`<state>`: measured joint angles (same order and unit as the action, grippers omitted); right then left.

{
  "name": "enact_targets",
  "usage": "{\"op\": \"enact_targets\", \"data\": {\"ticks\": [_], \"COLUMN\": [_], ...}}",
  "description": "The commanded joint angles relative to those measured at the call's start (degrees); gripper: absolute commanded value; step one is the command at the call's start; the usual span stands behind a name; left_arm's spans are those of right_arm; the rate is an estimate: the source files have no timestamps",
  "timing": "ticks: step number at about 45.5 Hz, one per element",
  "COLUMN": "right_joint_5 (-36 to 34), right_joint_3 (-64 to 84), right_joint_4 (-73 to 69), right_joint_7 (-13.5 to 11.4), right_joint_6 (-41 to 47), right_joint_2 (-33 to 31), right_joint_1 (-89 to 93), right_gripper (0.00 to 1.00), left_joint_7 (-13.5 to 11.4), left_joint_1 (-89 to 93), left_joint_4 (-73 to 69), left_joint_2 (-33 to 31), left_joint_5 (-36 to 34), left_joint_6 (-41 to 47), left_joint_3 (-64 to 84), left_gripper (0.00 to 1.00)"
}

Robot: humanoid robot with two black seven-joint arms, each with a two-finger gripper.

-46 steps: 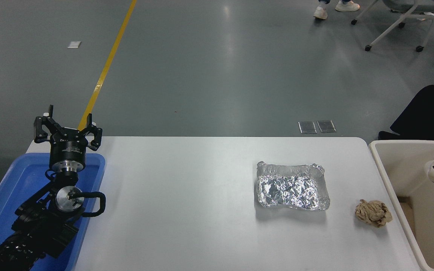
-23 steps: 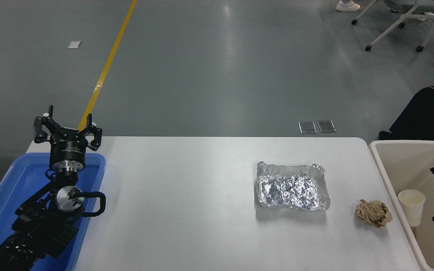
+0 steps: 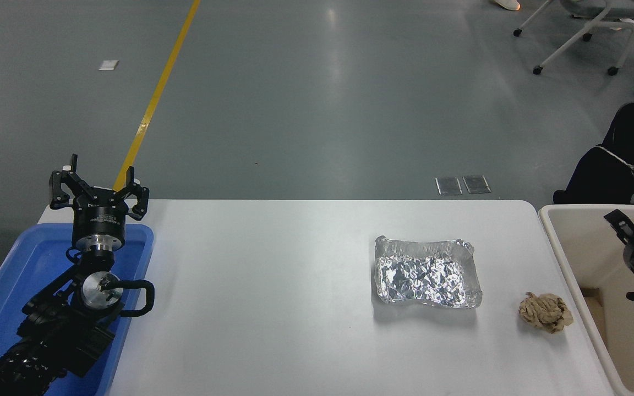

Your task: Pick up paper cup place in dustbin

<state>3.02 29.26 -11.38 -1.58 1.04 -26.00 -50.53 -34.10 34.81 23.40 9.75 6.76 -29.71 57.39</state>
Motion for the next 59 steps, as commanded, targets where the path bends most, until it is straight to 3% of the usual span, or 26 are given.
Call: {"op": "enact_targets", "data": {"ticks": [1, 7, 13, 24, 38, 50, 59], "right_joint_5": [0.4, 2.3, 10.5, 21.3, 21.2, 20.7, 20.5], "right_joint_3": [12.9, 18.2, 19.3, 20.6, 32.6, 32.1, 29.1], "right_joint_4": [-18.9, -30.0, -42.3, -63.5, -87.5, -88.6, -88.6], "right_joint_7": [0.2, 0.4, 2.2, 2.2, 1.9, 1.2, 0.9], "right_joint_6": [1.2, 2.0, 6.7, 15.6, 26.9, 42.9, 44.0], "right_joint_2": [-5.7, -6.8, -8.9, -13.9, -17.2, -17.2, -17.3], "right_joint_1": [-16.1, -25.2, -34.0, -48.1, -76.0, -89.3, -91.1], "right_gripper": [1.00, 1.00, 1.00, 1.00, 1.00, 1.00, 1.00], "left_joint_7": [0.0, 0.0, 0.0, 0.0, 0.0, 0.0, 0.0], "left_joint_1": [0.0, 0.1, 0.1, 0.0, 0.0, 0.0, 0.0], "left_joint_4": [0.0, 0.0, 0.0, 0.1, 0.1, 0.1, 0.0], "left_joint_2": [0.0, 0.0, 0.0, 0.0, 0.0, 0.0, 0.0], "left_joint_5": [0.0, 0.0, 0.0, 0.0, -0.1, -0.1, -0.1], "left_joint_6": [0.0, 0.0, 0.0, 0.0, 0.0, 0.0, 0.0], "left_joint_3": [0.0, 0.0, 0.0, 0.0, -0.1, 0.0, -0.1], "left_gripper": [0.99, 0.99, 0.99, 0.99, 0.99, 0.99, 0.99]}}
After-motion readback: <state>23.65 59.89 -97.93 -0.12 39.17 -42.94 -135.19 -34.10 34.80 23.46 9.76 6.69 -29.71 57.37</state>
